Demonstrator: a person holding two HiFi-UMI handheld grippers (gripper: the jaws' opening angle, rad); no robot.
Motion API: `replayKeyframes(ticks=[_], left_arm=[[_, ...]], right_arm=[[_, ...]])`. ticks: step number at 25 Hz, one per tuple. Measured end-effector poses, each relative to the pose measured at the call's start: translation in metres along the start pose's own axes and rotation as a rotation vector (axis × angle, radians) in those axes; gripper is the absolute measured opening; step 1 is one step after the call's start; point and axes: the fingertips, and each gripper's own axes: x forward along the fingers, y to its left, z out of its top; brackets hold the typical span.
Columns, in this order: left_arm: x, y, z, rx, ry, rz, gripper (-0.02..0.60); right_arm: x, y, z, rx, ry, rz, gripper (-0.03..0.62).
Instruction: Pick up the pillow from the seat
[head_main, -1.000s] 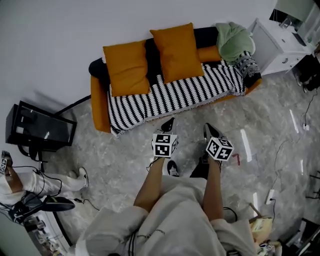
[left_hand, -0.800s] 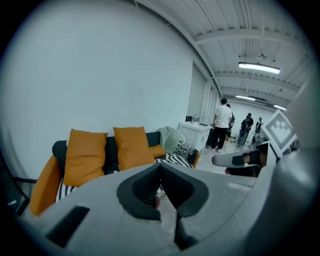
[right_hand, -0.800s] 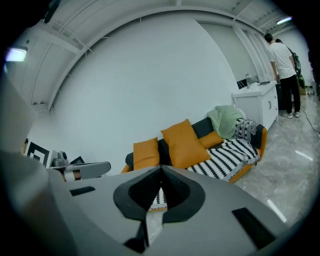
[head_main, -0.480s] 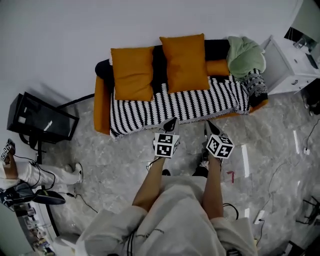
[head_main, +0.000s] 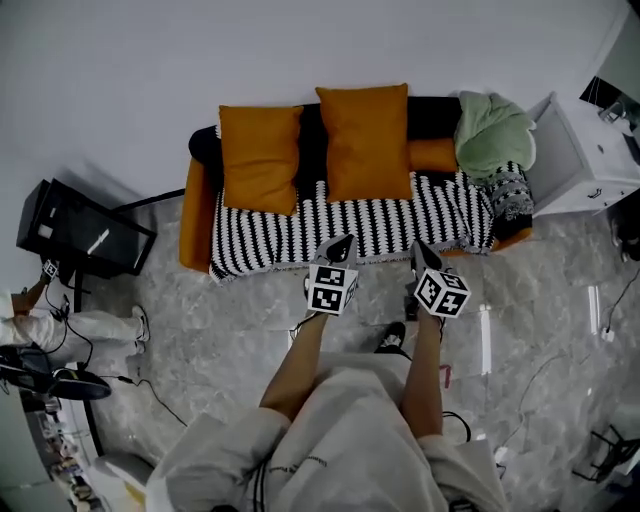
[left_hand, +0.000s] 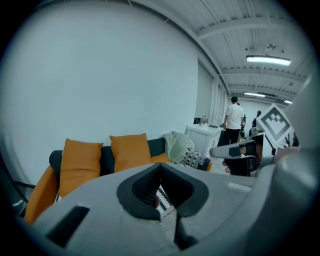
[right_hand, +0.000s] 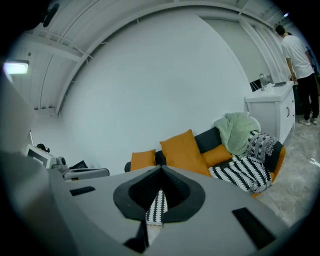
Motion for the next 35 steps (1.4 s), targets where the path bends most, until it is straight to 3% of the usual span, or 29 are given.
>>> replayKeyframes(ticks=[5,15,23,35], left_arm=[[0.030,-0.025,0.007,0.013,0.022,0.004,0.009],[0.080,-0.072,0.023,-0.006,0.015,0.032,0.008],[0.105,-0.102,0.030,-0.013,0.017,0.049,0.008],[0.126,-0.098,0.026,-0.024,0.053,0.056,0.008]], right_arm=[[0.004,-0.039,0.009,0.006,0.011,0.007,0.008],[0.008,-0.090,0.038,-0.071,0.075,0.114,0.008],[-0.001,-0.134,0.038,-0.089,0.122,0.120,0.008],[0.000,-0.172,0.025,0.000,0.147,0.094,0.008]])
